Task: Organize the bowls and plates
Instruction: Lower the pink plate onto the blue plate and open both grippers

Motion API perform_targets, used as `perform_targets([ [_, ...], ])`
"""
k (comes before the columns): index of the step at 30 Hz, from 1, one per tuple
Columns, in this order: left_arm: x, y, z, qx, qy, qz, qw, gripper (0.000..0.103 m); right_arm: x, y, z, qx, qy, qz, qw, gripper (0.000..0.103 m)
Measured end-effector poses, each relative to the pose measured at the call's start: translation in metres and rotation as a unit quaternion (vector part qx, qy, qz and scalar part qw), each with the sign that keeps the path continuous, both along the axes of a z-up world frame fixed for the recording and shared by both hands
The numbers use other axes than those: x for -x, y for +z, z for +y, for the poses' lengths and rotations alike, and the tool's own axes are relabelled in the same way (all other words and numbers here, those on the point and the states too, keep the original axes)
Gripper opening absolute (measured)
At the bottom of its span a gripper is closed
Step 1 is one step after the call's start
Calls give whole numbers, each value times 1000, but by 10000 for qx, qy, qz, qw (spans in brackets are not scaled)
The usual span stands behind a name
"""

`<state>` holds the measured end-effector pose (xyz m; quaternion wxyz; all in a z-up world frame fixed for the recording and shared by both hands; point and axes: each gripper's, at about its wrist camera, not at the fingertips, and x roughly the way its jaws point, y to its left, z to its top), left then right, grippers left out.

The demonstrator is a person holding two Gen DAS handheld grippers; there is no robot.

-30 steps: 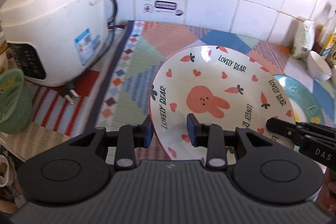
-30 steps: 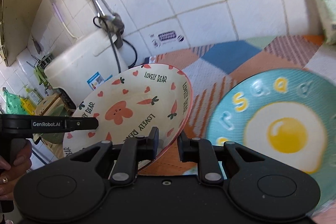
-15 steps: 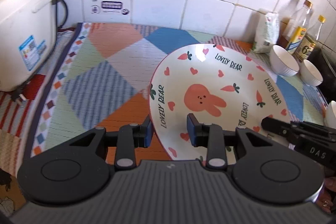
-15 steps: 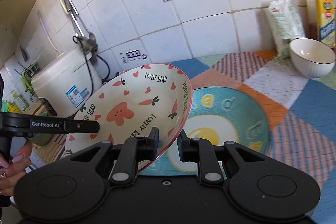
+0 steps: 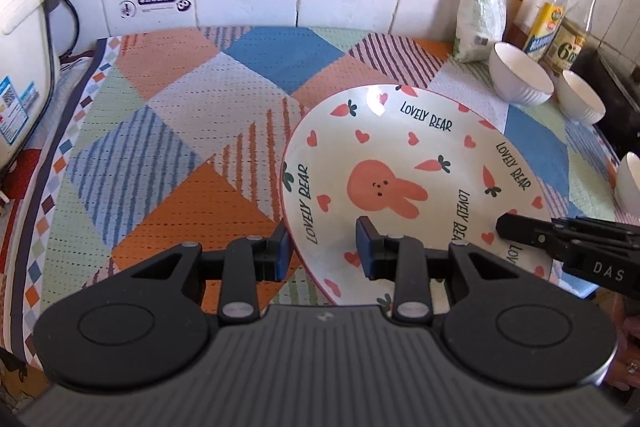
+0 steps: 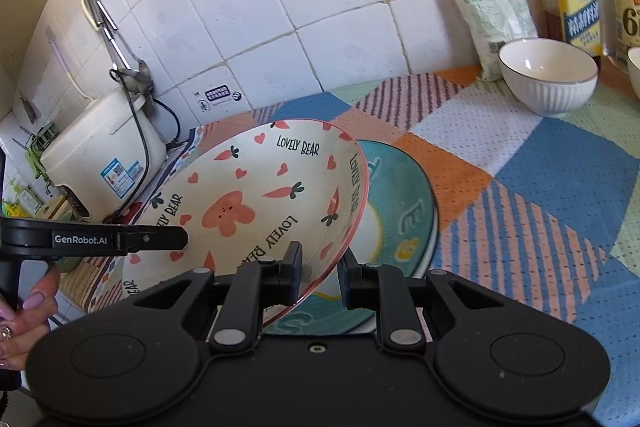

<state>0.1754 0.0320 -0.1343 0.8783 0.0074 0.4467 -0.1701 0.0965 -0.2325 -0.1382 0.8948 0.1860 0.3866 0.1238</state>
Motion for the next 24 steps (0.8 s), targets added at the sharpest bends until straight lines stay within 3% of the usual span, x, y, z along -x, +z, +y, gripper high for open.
perform_targets([
  [10,-9,-5,-12,-273,-197,273,9991,32,0,-5,-6,46,-56,136,9999,23],
  [15,-14,-11,-15,-357,-151,468,9982,32,-4,-6,-10,-85,-95,445,9989,24],
  [24,-19,-14,-18,-401,-108,693,9967,33,-14,0,-2,240,-97,777,9966,26],
])
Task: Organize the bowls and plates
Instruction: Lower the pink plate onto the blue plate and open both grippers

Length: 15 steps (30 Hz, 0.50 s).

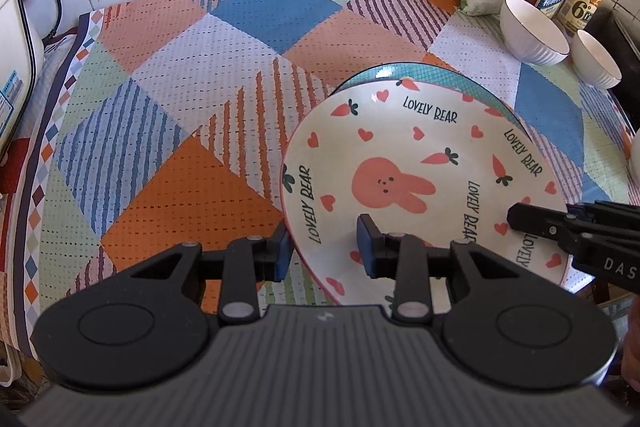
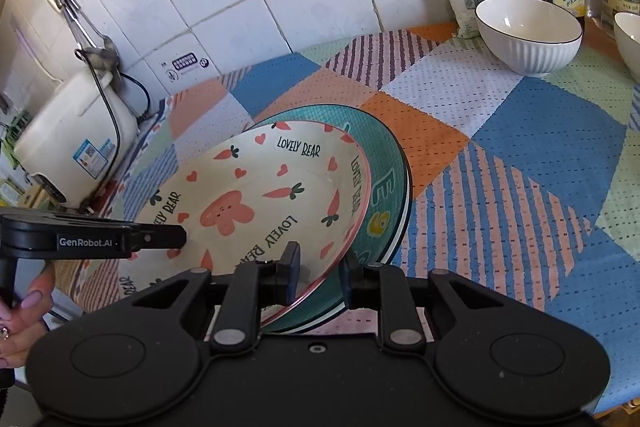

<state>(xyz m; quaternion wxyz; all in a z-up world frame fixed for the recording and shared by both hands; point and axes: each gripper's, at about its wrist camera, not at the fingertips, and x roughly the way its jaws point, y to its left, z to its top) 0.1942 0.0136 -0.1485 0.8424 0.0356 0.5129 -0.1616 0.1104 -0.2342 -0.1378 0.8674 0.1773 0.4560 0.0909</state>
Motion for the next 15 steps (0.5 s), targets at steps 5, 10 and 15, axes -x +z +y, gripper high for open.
perform_targets([
  [5,-4,-3,-3,11,143,107,9998,34,-5,14,24,978,421,34,9943,39],
  [10,-3,-3,-11,-149,108,137,9997,36,-6,21,47,1805,487,154,9823,52],
  [15,-3,-4,-13,-126,70,158,9998,36,-3,17,55,2261,412,164,9731,54],
])
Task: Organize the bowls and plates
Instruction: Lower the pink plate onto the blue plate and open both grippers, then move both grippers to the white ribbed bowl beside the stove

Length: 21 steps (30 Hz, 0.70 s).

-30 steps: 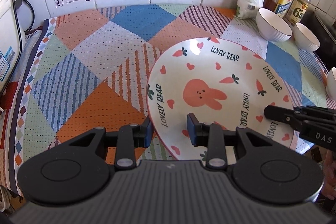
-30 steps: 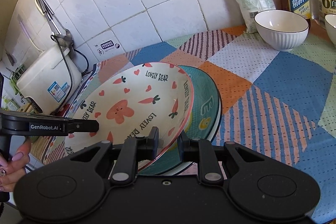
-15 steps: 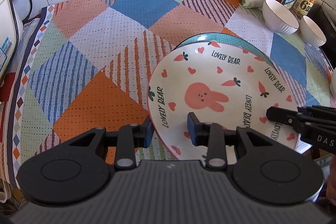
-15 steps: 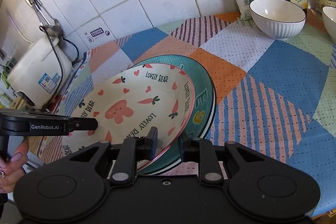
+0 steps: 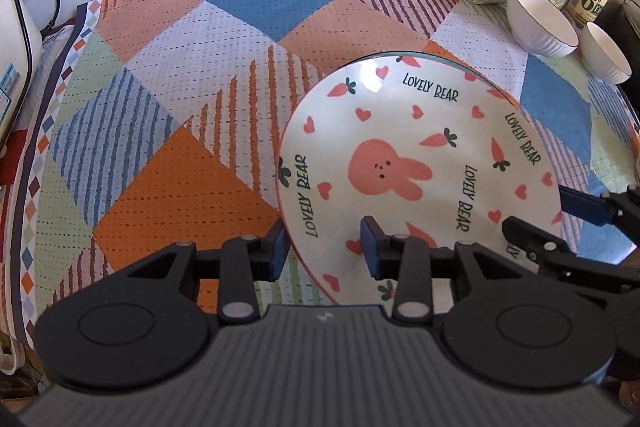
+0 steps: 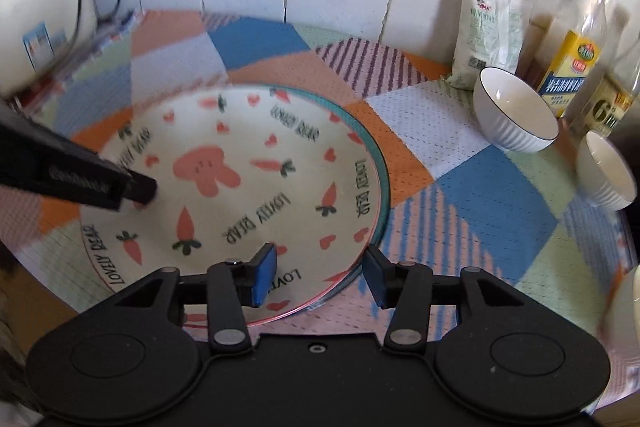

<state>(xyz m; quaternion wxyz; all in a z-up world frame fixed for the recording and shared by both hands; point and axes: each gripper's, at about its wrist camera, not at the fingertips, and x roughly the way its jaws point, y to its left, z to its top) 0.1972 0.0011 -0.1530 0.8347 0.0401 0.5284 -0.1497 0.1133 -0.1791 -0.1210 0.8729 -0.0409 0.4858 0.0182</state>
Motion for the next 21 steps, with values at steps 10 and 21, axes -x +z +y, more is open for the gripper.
perform_targets([
  [10,14,20,-10,-53,-134,58,9999,36,13,11,-34,-916,-391,-551,9935,53],
  [21,50,65,-62,-87,-635,-75,9979,38,58,43,-82,-870,-698,-1363,9844,60],
])
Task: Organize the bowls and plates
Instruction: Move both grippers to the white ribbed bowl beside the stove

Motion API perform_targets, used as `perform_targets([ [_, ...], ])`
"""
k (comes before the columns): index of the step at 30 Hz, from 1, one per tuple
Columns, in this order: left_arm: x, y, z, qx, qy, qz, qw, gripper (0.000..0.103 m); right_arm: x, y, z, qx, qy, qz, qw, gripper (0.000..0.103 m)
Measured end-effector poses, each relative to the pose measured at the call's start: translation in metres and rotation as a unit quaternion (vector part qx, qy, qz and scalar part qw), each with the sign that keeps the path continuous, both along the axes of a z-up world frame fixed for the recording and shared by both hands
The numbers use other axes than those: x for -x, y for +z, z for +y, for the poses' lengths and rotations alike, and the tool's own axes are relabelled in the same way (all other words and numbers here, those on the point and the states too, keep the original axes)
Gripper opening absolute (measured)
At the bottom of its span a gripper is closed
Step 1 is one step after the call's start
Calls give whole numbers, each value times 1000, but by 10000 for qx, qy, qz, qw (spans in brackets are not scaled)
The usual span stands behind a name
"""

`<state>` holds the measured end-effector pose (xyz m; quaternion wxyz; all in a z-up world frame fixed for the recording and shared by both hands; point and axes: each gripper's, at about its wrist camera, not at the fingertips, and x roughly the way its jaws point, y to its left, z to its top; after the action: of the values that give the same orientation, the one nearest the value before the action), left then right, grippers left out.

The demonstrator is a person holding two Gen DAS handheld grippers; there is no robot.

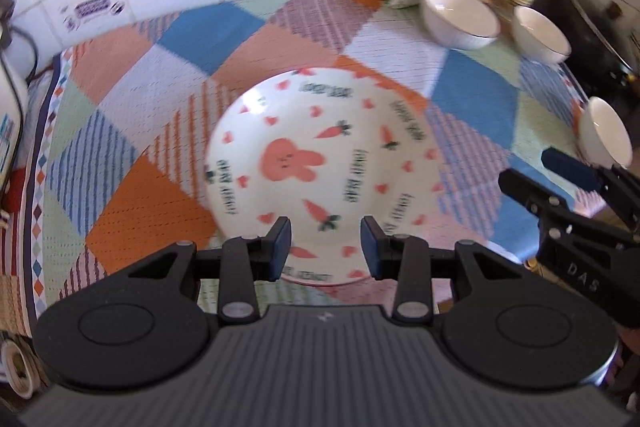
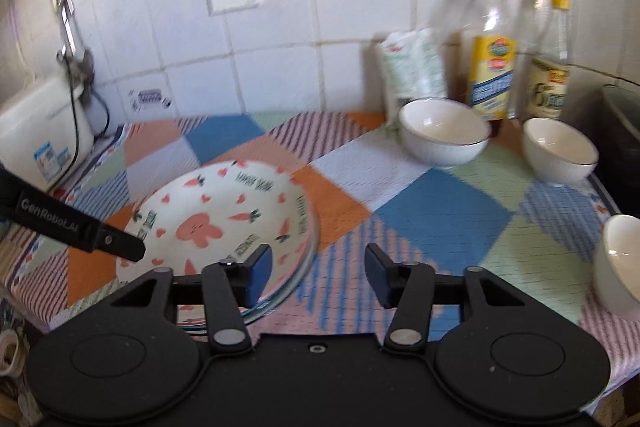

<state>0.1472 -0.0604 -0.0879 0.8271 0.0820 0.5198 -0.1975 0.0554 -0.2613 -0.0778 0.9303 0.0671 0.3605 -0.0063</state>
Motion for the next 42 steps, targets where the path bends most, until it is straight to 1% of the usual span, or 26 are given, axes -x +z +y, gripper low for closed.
perform_targets([
  [3,10,12,-21,29,-236,-44,9997,42,12,9,-16,27,-184,-119,9998,61],
  [4,12,15,-29,45,-303,-58,9995,44,17,12,-22,36,-237,-178,9996,62],
  [5,15,17,-37,61,-376,-73,9992,49,22,14,-28,38,-288,-235,9993,63],
  [7,20,20,-54,69,-515,-95,9986,53,31,18,-41,55,-367,-311,9988,67],
  [9,23,20,-71,47,-644,-86,9979,57,40,19,-53,110,-448,-347,9983,68],
  [11,26,18,-87,71,-764,-70,9970,65,49,17,-66,198,-576,-323,9976,70],
  [13,27,12,-102,139,-806,-25,9966,69,58,14,-80,309,-722,-311,9964,71],
  [15,27,5,-115,182,-782,49,9968,71,68,10,-95,380,-855,-297,9952,73],
  [18,27,-5,-135,189,-790,119,9966,74,76,2,-118,532,-1032,-213,9930,73],
  [19,27,-7,-141,205,-797,117,9965,77,78,-2,-125,568,-1076,-183,9924,75],
  [20,26,-10,-148,274,-806,96,9963,84,80,-6,-134,586,-1127,-144,9918,76],
  [21,26,-13,-154,341,-805,69,9961,89,81,-10,-143,574,-1176,-124,9913,76],
  [22,24,-16,-161,348,-774,35,9964,94,83,-15,-151,480,-1194,-140,9916,77],
  [23,24,-19,-168,322,-743,-6,9967,94,84,-21,-160,313,-1194,-125,9923,78],
  [24,23,-23,-176,280,-738,-36,9969,94,84,-27,-170,175,-1254,-54,9919,83],
  [25,22,-26,-185,215,-767,-44,9968,94,84,-33,-177,144,-1371,3,9904,88],
  [29,17,-36,-220,131,-1028,-104,9946,94,85,-53,-193,363,-1607,48,9863,89],
  [31,15,-39,-237,240,-1138,-166,9931,94,84,-63,-200,462,-1626,107,9856,89],
  [32,15,-40,-245,339,-1283,-198,9910,94,83,-67,-204,503,-1621,96,9855,89],
  [33,15,-41,-255,369,-1475,-242,9881,94,82,-71,-206,536,-1613,90,9854,89],
  [34,14,-41,-265,358,-1562,-318,9866,94,80,-75,-209,558,-1605,91,9854,90],
  [37,13,-35,-286,532,-1676,-572,9828,94,74,-84,-218,503,-1607,9,9857,90],
  [39,15,-31,-299,668,-1832,-656,9786,94,70,-87,-223,443,-1655,-65,9852,90],
  [40,16,-30,-305,717,-1900,-687,9768,94,68,-88,-225,431,-1685,-82,9847,92],
  [42,19,-31,-319,732,-2051,-672,9737,92,64,-91,-229,424,-1720,-133,9841,93],
])
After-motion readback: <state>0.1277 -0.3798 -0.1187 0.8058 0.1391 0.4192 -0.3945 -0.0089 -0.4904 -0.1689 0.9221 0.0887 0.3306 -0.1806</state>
